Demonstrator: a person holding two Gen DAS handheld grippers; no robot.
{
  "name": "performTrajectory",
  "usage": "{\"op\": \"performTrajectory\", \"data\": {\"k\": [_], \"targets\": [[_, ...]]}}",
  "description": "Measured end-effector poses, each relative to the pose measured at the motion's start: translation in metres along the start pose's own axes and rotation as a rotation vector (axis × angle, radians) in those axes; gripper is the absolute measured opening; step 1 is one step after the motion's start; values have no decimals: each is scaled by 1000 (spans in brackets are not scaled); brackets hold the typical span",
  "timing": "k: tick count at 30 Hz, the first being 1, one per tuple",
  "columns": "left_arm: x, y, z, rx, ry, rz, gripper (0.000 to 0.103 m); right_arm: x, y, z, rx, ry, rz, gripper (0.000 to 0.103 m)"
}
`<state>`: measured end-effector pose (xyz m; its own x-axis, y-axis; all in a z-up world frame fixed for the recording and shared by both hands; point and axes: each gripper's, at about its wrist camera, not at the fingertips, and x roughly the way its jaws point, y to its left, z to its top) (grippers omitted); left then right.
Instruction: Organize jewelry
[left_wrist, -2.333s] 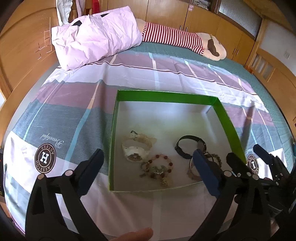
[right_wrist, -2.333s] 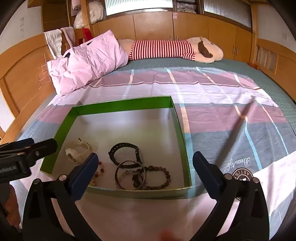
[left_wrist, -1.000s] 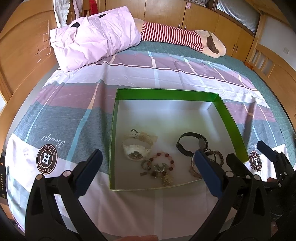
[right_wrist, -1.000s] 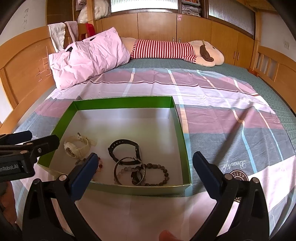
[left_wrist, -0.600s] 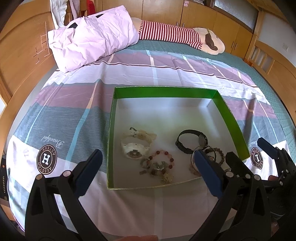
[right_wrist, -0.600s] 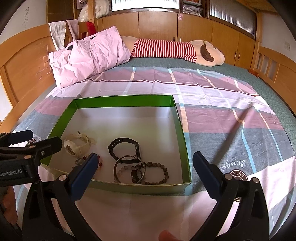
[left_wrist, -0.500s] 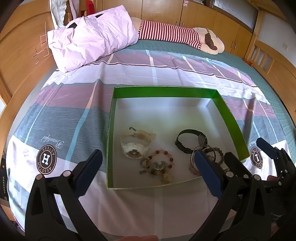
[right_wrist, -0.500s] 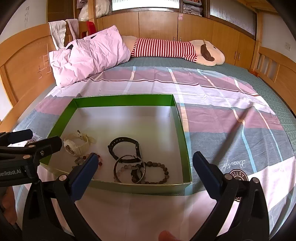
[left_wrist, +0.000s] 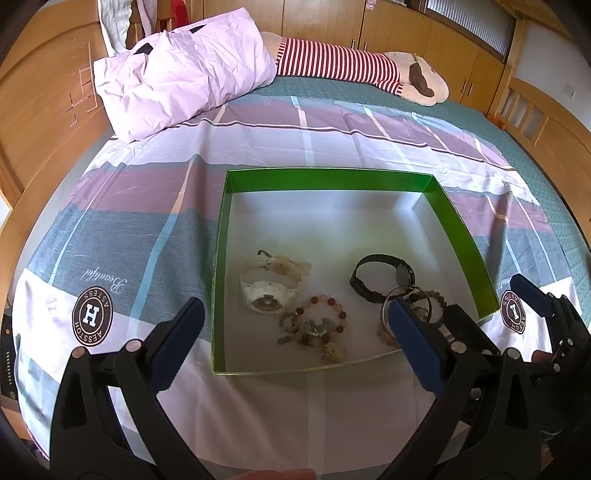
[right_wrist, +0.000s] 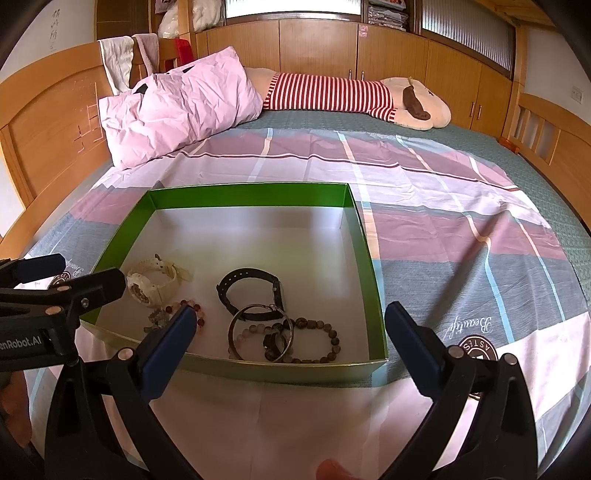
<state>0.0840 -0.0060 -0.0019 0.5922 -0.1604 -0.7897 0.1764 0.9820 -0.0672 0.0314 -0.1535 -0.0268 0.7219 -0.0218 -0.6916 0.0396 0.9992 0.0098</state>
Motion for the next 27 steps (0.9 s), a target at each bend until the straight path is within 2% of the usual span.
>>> {"op": "performTrajectory", "data": {"k": [27], "targets": [[2,-2,-1,9,6,2,101,2,3,-3,-6,7,-1,102]]}}
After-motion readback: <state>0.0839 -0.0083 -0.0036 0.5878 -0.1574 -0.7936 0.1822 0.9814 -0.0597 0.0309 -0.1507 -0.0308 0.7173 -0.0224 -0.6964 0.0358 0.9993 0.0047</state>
